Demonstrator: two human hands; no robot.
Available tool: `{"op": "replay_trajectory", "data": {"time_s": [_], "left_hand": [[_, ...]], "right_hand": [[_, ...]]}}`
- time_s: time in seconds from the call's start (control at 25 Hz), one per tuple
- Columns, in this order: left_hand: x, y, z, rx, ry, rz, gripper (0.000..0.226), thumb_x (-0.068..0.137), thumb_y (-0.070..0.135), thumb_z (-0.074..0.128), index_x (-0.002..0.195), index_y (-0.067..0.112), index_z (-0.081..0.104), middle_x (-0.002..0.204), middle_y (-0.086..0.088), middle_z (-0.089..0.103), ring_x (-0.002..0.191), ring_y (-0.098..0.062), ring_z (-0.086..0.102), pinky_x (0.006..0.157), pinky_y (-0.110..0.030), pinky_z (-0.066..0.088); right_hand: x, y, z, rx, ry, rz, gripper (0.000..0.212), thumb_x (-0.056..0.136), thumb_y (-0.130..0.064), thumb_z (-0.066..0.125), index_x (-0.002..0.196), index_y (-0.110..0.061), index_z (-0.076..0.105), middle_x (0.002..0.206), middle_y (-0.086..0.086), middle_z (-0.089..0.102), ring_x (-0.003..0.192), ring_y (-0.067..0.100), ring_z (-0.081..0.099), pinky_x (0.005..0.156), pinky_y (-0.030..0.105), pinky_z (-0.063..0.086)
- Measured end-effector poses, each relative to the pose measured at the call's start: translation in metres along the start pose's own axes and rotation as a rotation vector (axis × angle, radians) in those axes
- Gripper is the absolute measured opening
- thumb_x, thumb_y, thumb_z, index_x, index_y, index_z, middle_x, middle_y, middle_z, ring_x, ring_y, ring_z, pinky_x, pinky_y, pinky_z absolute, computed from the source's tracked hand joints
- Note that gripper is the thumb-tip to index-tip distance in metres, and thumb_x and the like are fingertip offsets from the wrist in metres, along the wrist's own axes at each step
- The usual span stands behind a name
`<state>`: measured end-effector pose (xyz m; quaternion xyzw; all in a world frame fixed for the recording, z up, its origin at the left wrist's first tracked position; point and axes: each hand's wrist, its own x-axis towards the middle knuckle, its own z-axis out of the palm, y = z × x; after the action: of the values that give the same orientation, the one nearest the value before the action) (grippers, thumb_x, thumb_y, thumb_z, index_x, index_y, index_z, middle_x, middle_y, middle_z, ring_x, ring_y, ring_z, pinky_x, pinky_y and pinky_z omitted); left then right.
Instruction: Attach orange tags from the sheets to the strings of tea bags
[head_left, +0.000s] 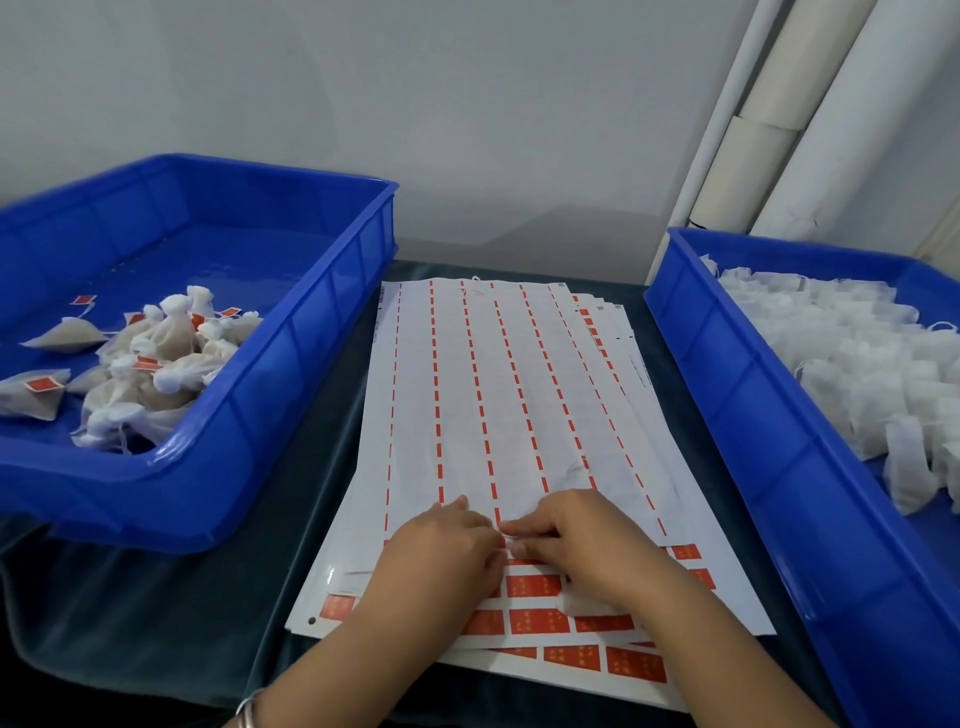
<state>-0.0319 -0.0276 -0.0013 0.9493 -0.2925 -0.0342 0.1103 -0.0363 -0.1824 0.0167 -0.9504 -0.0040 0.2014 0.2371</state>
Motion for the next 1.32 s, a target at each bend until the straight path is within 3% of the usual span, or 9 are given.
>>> {"op": "replay_trajectory", "data": {"time_s": [0.16, 0.28, 0.44, 0.56, 0.68, 0.84, 1.08, 1.2, 1.32], "left_hand": [[0.005, -0.003, -0.001, 0.132, -0.074, 0.056, 0.038, 0.098, 0.04, 0.04, 0.13, 0.025, 0.053, 0.132, 0.009, 0.055, 0.124, -0.013, 0.047, 0.109, -0.032, 0.034], [0.005, -0.002, 0.001, 0.185, -0.032, 0.098, 0.037, 0.096, 0.042, 0.044, 0.125, 0.023, 0.057, 0.121, 0.007, 0.061, 0.109, -0.013, 0.054, 0.104, -0.03, 0.04], [0.002, 0.0, 0.005, -0.086, 0.162, -0.041, 0.036, 0.095, 0.046, 0.04, 0.117, 0.028, 0.062, 0.112, 0.013, 0.06, 0.098, -0.006, 0.053, 0.096, -0.018, 0.04], [0.0, -0.001, 0.01, -0.277, 0.281, -0.21, 0.024, 0.091, 0.044, 0.048, 0.103, 0.032, 0.064, 0.102, 0.017, 0.055, 0.088, -0.003, 0.049, 0.083, -0.009, 0.037], [0.0, -0.004, 0.009, -0.449, 0.298, -0.385, 0.005, 0.091, 0.038, 0.052, 0.087, 0.035, 0.053, 0.09, 0.019, 0.05, 0.075, 0.0, 0.05, 0.063, -0.004, 0.036], [-0.002, -0.011, 0.008, -0.655, 0.31, -0.463, 0.014, 0.093, 0.033, 0.051, 0.08, 0.037, 0.049, 0.082, 0.019, 0.055, 0.074, -0.003, 0.055, 0.056, -0.007, 0.036], [-0.004, -0.014, 0.002, -0.779, 0.286, -0.496, 0.013, 0.095, 0.034, 0.044, 0.083, 0.038, 0.047, 0.084, 0.02, 0.056, 0.075, -0.003, 0.056, 0.056, -0.008, 0.037], [-0.004, -0.014, -0.002, -0.844, 0.28, -0.544, 0.012, 0.096, 0.035, 0.042, 0.084, 0.037, 0.047, 0.086, 0.021, 0.055, 0.075, -0.004, 0.057, 0.054, -0.008, 0.037], [-0.003, -0.015, -0.006, -0.874, 0.257, -0.575, 0.013, 0.097, 0.035, 0.04, 0.086, 0.035, 0.047, 0.086, 0.02, 0.055, 0.071, -0.004, 0.058, 0.045, -0.006, 0.037]], "right_hand": [[0.001, 0.0, -0.001, 0.007, -0.005, -0.01, 0.033, 0.092, -0.037, 0.056, 0.124, -0.035, 0.059, 0.119, -0.008, 0.065, 0.097, 0.009, 0.063, 0.087, 0.018, 0.048], [0.002, 0.0, -0.002, 0.005, 0.0, -0.009, 0.033, 0.092, -0.037, 0.056, 0.125, -0.034, 0.06, 0.12, -0.007, 0.064, 0.098, 0.01, 0.063, 0.09, 0.02, 0.049], [0.002, 0.001, 0.0, 0.026, 0.019, 0.0, 0.032, 0.091, -0.037, 0.057, 0.123, -0.035, 0.061, 0.12, -0.008, 0.064, 0.097, 0.01, 0.063, 0.09, 0.021, 0.049], [0.002, 0.006, 0.004, 0.063, 0.065, -0.023, 0.03, 0.09, -0.038, 0.059, 0.119, -0.038, 0.063, 0.119, -0.011, 0.065, 0.093, 0.006, 0.063, 0.085, 0.018, 0.05], [0.002, 0.012, 0.008, 0.122, 0.119, -0.034, 0.035, 0.086, -0.041, 0.063, 0.121, -0.039, 0.061, 0.115, -0.016, 0.064, 0.089, 0.002, 0.061, 0.081, 0.015, 0.048], [-0.001, 0.018, 0.012, 0.265, 0.199, -0.014, 0.04, 0.084, -0.041, 0.066, 0.123, -0.039, 0.058, 0.089, -0.026, 0.058, 0.083, -0.001, 0.059, 0.073, 0.008, 0.044], [-0.01, 0.02, 0.007, 0.385, 0.341, -0.075, 0.012, 0.085, -0.035, 0.064, 0.093, -0.043, 0.069, 0.083, -0.039, 0.054, 0.082, -0.012, 0.055, 0.064, -0.001, 0.038], [-0.016, 0.013, -0.004, 0.433, 0.38, -0.095, 0.025, 0.082, -0.033, 0.068, 0.072, -0.055, 0.063, 0.08, -0.038, 0.059, 0.082, -0.011, 0.056, 0.06, -0.002, 0.039], [-0.022, 0.006, -0.017, 0.495, 0.447, -0.133, 0.037, 0.077, -0.031, 0.073, 0.064, -0.063, 0.06, 0.08, -0.035, 0.064, 0.085, -0.007, 0.059, 0.074, 0.006, 0.046]]}}
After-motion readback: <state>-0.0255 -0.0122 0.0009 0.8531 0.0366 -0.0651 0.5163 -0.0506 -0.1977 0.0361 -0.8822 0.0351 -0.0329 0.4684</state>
